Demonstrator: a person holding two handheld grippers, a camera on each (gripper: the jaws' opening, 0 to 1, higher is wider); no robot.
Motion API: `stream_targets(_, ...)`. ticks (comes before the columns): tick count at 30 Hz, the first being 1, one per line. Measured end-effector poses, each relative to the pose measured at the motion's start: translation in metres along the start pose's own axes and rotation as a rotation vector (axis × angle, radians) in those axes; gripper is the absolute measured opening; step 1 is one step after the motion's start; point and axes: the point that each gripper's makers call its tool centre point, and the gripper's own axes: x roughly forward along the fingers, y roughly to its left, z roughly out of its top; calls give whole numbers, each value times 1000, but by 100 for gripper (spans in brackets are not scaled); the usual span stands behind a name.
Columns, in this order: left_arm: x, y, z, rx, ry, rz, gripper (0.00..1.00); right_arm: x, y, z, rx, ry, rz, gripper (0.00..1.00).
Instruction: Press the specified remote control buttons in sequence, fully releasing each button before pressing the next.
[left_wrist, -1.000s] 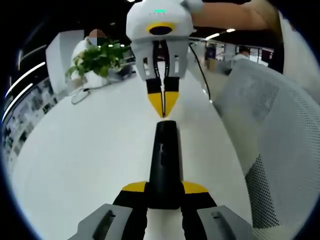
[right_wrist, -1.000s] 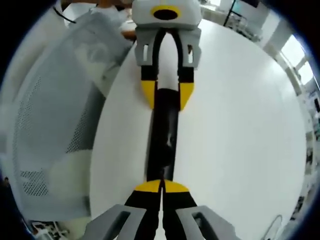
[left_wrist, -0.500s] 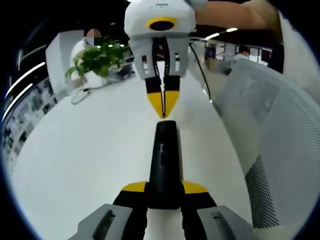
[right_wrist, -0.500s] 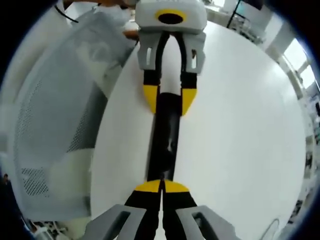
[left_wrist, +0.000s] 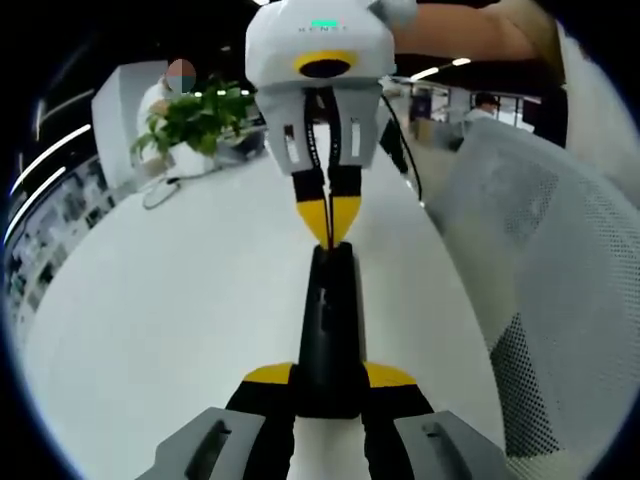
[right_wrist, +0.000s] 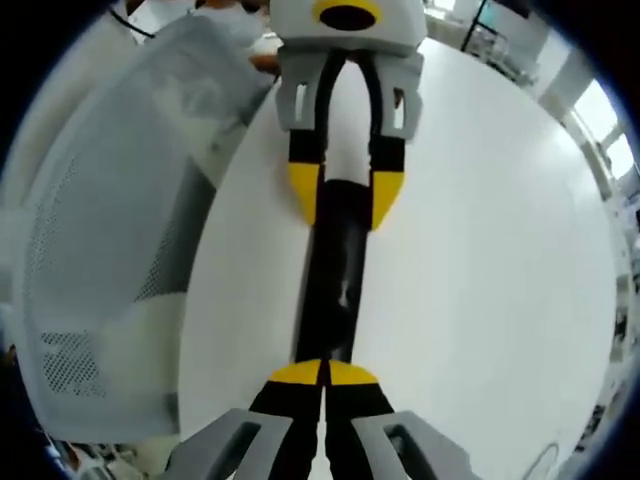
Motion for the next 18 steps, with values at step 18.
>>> stream_targets(18, 0, 1, 0, 0, -2, 3, 24, 4, -1, 0, -14, 11, 1, 0)
